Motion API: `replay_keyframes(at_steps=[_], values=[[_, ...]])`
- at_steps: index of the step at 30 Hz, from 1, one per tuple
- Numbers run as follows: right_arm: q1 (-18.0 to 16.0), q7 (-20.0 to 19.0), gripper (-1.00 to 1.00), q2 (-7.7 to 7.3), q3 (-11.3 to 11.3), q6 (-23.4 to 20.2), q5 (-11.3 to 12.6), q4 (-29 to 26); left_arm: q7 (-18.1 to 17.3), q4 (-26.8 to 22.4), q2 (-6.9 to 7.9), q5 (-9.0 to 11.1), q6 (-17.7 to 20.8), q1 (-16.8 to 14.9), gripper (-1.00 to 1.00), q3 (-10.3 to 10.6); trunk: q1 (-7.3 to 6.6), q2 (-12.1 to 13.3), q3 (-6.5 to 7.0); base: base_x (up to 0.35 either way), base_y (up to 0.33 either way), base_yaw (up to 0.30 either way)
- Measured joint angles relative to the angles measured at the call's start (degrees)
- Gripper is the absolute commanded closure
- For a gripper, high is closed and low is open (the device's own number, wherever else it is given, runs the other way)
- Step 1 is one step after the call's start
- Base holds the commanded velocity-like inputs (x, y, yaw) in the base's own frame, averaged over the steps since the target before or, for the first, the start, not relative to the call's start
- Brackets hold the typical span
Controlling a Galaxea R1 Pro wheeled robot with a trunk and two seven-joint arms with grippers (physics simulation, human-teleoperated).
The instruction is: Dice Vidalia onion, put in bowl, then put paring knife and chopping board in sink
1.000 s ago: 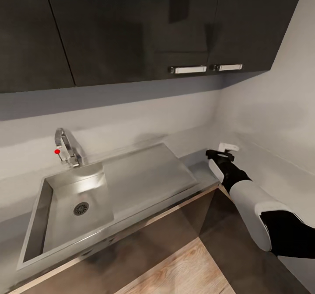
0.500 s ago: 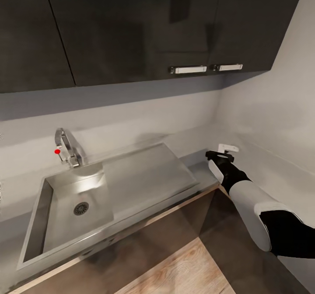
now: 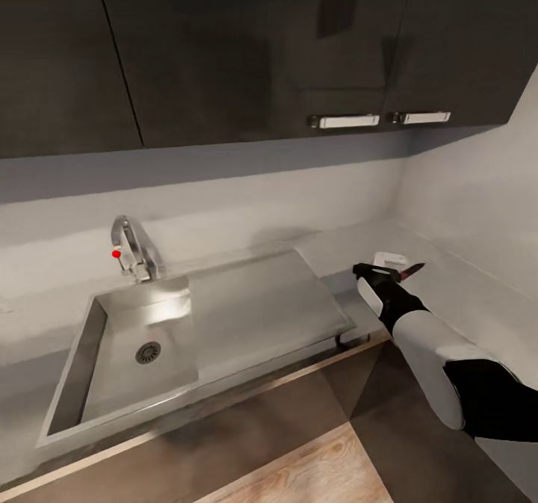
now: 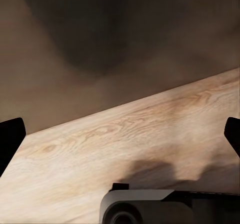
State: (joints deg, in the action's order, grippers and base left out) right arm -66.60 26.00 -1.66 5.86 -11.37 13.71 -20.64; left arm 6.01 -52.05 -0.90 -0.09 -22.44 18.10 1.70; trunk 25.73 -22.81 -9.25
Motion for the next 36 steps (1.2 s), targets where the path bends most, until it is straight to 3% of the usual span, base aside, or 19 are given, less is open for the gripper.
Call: replay_keyframes(at_steps=[5, 11, 21, 28, 36], values=[[0.0, 0.1, -1.0, -0.23, -0.1, 0.5, -0.1, 0.1, 0.0, -0.3, -0.01, 0.0, 0.0, 0.0, -1.0, 0.0, 0.01, 0.0, 0.0, 0.044, -0.056, 0.015], [0.0, 2.6, -1.0, -0.24, -0.3, 5.2, 0.0, 3.0, 0.0, -0.2, -0.01, 0.0, 0.0, 0.0, -1.0, 0.0, 0.01, 0.0, 0.0, 0.005, -0.006, 0.002], [0.0, 3.1, -1.0, -0.47, -0.3, 5.7, 0.2, 3.9, 0.0, -0.6, -0.01, 0.0, 0.0, 0.0, -1.0, 0.0, 0.01, 0.0, 0.0, 0.0, 0.0, 0.0], [0.0, 3.1, -1.0, -1.27, -0.3, 5.7, 0.2, 4.1, 0.2, -3.8, 0.31, 0.2, 0.0, 0.0, -1.0, -0.2, 0.01, 0.0, 0.0, 0.0, 0.0, 0.0], [0.0, 3.1, -1.0, -1.36, -0.3, 5.6, 0.2, 4.1, 0.1, -2.7, 0.35, 0.0, 0.3, 0.0, -1.0, 0.0, 0.01, 0.0, 0.0, 0.0, 0.0, 0.0]])
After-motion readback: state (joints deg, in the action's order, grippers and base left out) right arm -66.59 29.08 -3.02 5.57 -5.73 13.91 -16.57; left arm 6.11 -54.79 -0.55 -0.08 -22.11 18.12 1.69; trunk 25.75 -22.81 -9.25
